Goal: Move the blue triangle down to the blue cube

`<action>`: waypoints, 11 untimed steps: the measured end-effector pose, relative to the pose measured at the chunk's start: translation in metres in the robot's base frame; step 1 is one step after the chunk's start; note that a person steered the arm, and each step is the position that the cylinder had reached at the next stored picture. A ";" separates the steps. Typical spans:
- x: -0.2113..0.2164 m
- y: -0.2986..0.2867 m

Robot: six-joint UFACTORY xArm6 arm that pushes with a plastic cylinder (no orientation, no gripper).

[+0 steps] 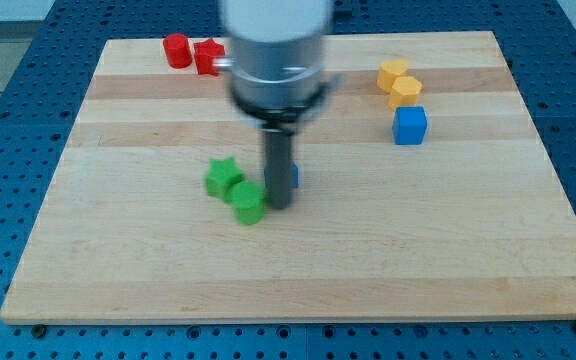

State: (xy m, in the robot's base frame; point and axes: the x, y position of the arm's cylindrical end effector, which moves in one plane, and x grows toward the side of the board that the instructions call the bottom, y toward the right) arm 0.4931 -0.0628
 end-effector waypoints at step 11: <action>0.004 0.149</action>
